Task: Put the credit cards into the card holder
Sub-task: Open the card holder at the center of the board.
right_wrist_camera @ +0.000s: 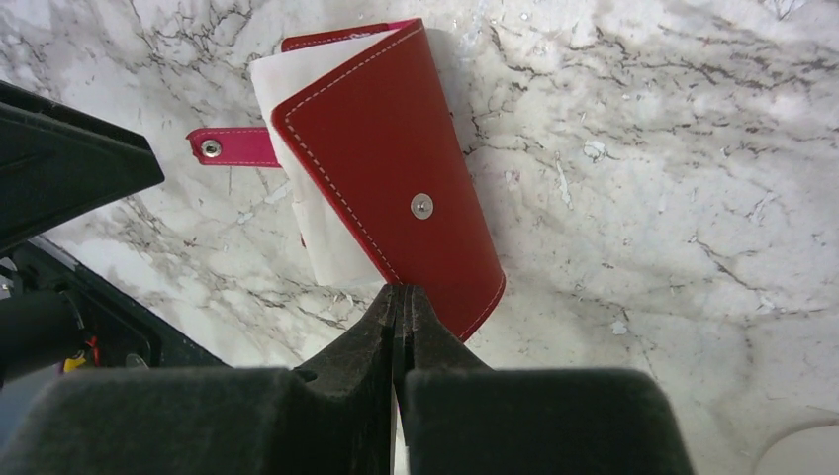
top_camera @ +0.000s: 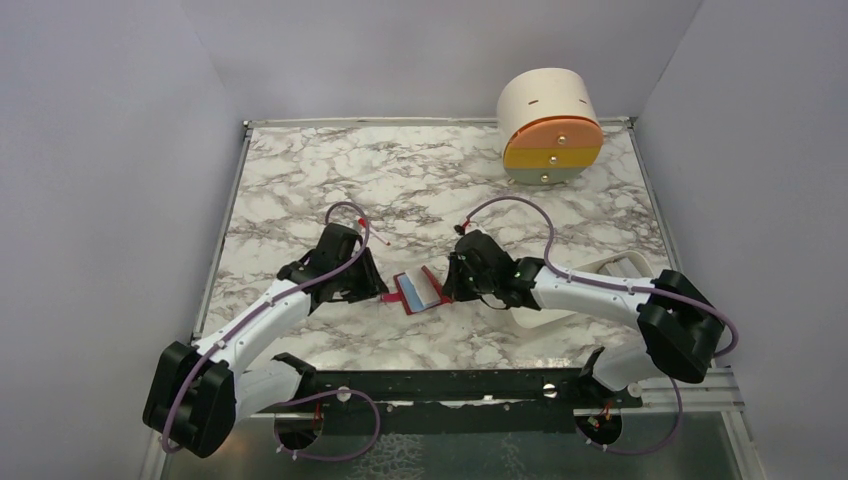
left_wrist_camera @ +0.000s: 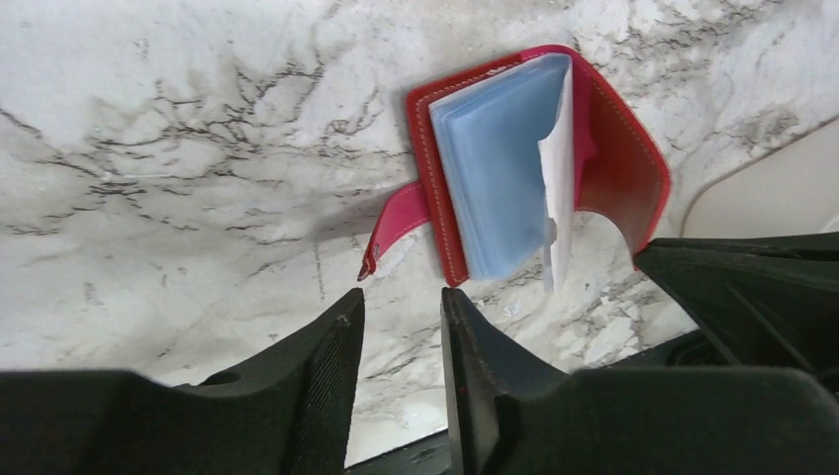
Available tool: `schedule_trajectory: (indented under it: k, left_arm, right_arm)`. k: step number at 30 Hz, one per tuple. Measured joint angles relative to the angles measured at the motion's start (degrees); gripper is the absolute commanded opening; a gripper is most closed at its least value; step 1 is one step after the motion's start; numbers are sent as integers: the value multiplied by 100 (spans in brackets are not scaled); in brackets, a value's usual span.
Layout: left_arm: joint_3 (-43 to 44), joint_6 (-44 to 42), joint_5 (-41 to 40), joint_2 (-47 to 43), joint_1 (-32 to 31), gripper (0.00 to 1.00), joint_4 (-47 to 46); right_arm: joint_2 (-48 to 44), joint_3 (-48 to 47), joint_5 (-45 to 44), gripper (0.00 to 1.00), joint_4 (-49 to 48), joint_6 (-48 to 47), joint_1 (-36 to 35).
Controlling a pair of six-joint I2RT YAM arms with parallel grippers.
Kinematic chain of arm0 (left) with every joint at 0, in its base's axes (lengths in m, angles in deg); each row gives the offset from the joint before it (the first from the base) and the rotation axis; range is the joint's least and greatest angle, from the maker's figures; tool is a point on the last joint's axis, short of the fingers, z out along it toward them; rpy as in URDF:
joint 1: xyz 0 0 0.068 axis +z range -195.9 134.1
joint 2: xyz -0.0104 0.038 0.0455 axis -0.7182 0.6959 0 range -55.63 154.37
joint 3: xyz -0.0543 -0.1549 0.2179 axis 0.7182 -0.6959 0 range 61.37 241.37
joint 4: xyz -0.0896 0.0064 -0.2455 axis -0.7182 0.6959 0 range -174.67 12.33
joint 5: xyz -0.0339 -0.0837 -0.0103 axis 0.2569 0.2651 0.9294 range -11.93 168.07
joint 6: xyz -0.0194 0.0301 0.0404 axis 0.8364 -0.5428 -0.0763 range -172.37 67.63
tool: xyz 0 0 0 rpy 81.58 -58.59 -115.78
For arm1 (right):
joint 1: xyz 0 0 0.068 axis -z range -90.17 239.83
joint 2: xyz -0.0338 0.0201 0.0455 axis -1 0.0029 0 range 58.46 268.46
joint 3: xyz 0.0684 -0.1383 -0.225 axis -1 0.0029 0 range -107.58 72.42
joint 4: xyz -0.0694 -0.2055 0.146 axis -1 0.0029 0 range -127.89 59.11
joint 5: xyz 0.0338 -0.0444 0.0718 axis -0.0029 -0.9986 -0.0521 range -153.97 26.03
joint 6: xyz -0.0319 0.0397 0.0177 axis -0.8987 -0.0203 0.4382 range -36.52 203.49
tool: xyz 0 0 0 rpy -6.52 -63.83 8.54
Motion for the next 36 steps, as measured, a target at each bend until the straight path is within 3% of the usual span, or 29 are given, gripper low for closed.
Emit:
schedule_trajectory:
  k: [5,21,36]
  left_arm:
    - [-90,17,356,-7,4,54,-293]
    - [-533,74,745,494,4,52,-1128]
    - [-627,15,726,973,4,56,-1808]
  right_arm:
    - [-66,186,33,1,-63,254,0]
    - [-149,286,-111,1,-17,402,15]
    - [42,203,-66,1,48,66,546]
